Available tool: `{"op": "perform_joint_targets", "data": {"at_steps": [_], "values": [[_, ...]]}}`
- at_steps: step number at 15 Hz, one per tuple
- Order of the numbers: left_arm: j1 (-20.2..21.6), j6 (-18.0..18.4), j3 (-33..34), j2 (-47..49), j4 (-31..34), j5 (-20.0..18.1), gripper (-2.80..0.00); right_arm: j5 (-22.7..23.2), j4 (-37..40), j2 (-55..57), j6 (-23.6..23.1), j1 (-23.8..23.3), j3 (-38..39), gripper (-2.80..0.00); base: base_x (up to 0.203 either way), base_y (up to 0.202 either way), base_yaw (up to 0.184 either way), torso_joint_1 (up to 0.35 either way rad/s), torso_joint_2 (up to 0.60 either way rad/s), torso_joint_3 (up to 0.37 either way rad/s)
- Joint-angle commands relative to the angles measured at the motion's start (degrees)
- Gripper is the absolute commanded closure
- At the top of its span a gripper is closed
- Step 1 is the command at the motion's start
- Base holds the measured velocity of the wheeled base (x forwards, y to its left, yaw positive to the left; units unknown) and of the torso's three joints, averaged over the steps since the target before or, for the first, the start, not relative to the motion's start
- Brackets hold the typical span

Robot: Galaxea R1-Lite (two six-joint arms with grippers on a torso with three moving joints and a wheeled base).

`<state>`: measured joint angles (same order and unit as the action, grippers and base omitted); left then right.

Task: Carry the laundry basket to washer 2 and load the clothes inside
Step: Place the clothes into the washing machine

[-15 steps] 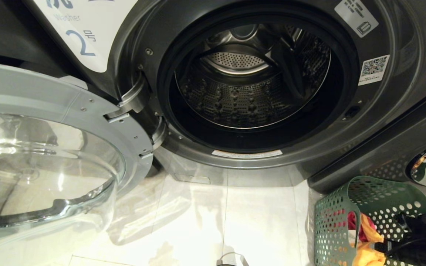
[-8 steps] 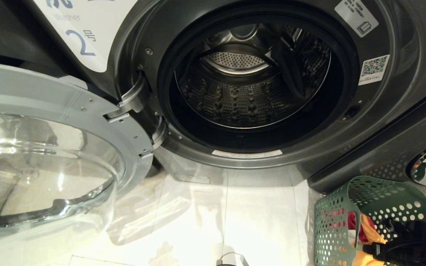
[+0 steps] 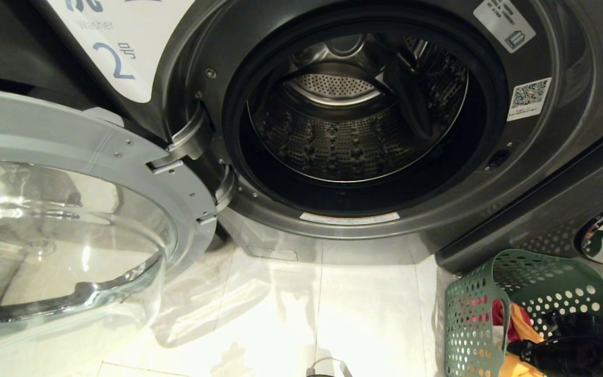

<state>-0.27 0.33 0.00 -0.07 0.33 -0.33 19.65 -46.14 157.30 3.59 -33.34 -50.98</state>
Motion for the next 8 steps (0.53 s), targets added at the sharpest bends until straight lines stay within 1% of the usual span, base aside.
{"op": "perform_joint_targets", "data": {"at_steps": [1,4,5,7,8], "values": [[0.0,0.0,0.0,0.1,0.0,0.0,0.00,0.1,-0.3,-2.0,4.2,1.5,-0.1,-2.80,0.000,0.000,0.000,0.000,0.00,0.000],[0.0,0.0,0.0,0.1,0.0,0.0,0.00,0.0,-0.5,-1.1,6.1,4.1,-0.7,-2.80,0.000,0.000,0.000,0.000,0.00,0.000],[0.0,0.0,0.0,0.0,-0.1,0.0,0.00,-0.1,-0.8,0.1,8.0,4.8,-1.7,-2.80,0.000,0.000,0.000,0.000,0.00,0.000],[0.0,0.0,0.0,0.0,0.0,0.0,0.00,-0.6,-4.8,3.0,14.6,5.4,-4.0,-2.80,0.000,0.000,0.000,0.000,0.00,0.000],[0.0,0.0,0.0,0.0,-0.1,0.0,0.00,-2.0,-7.6,4.8,17.7,5.9,-5.6,-2.80,0.000,0.000,0.000,0.000,0.00,0.000]]}}
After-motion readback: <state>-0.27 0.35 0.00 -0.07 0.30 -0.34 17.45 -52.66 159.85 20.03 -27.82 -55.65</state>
